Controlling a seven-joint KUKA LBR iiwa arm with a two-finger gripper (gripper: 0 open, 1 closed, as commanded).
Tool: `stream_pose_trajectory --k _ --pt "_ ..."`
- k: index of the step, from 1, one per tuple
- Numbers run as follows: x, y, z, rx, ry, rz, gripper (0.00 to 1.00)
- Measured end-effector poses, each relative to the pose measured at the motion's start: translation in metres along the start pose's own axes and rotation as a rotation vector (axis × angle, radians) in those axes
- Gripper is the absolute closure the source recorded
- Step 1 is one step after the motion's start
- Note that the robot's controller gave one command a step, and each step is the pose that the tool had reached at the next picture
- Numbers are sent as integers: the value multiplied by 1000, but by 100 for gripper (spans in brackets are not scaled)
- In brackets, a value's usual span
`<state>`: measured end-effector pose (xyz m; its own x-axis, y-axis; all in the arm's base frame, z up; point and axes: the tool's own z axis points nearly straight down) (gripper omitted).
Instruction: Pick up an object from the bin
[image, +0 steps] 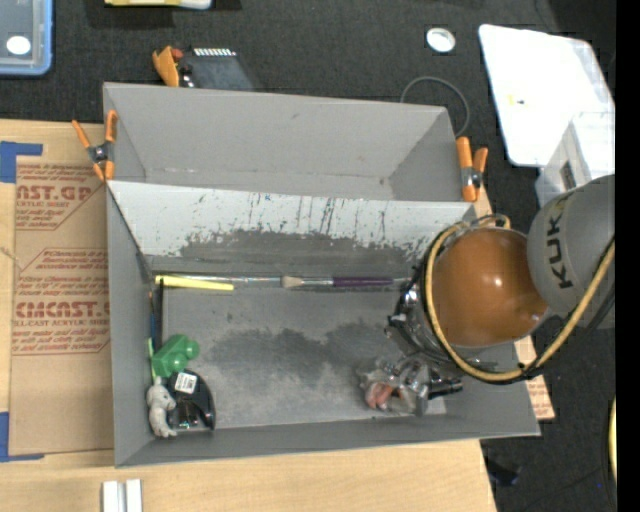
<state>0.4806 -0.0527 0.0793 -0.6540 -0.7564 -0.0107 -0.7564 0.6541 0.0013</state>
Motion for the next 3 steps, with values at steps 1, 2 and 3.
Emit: stream_pose_trajectory --k 1,2,3 --pt "-1 1 -8 -1 -1 0 100" --pt "-1 2 -22 -3 0 1 100" --pt "-2 1 -40 -1 -1 1 100"
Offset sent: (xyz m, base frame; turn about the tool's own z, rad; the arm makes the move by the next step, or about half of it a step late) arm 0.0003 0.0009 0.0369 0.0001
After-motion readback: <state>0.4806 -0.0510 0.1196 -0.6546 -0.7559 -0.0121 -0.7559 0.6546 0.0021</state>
